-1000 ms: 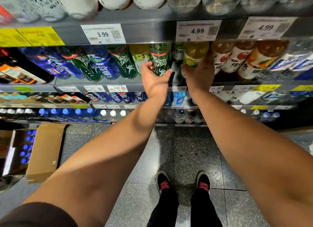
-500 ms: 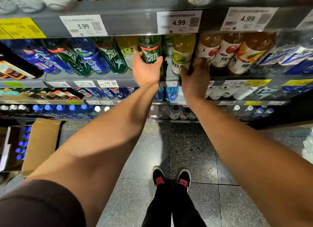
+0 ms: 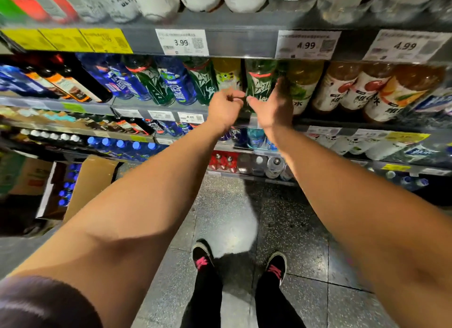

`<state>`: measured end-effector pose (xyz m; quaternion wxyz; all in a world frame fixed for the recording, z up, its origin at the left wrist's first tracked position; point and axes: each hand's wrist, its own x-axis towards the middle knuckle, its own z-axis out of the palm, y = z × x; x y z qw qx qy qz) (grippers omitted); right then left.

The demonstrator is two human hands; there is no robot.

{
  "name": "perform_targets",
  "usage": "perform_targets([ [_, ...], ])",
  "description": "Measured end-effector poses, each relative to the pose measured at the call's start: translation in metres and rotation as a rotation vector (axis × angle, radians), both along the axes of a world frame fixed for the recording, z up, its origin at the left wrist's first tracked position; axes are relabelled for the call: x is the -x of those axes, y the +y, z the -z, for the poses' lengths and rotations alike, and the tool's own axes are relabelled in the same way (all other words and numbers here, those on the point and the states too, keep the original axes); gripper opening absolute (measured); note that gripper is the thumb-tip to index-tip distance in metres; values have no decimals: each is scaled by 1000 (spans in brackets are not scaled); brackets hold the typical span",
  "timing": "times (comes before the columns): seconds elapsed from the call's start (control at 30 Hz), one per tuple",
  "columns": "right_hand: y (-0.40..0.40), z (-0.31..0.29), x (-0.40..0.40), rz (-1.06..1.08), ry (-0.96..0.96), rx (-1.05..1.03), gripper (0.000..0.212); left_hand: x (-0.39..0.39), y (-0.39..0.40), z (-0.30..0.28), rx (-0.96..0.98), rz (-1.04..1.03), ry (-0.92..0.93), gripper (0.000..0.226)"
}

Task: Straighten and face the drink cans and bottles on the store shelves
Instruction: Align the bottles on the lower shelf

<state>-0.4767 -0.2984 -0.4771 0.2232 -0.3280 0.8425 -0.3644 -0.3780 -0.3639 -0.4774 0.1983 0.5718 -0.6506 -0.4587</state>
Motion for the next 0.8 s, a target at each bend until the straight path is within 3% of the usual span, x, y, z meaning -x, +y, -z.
perform_targets([
  [0.13, -15, 12, -1, 54, 10, 9, 99, -21, -11, 7, 56, -97, 49, 24],
  [0.33, -25, 12, -3, 123, 119, 56, 73, -33, -24, 13, 107, -67, 25, 40],
  [0.57, 14, 21, -27, 353, -73, 344, 69, -21, -22, 7, 107, -40, 61, 66],
  [0.8, 53, 28, -27, 502, -156, 511, 52, 3, -16, 11, 68, -289, 201, 70],
])
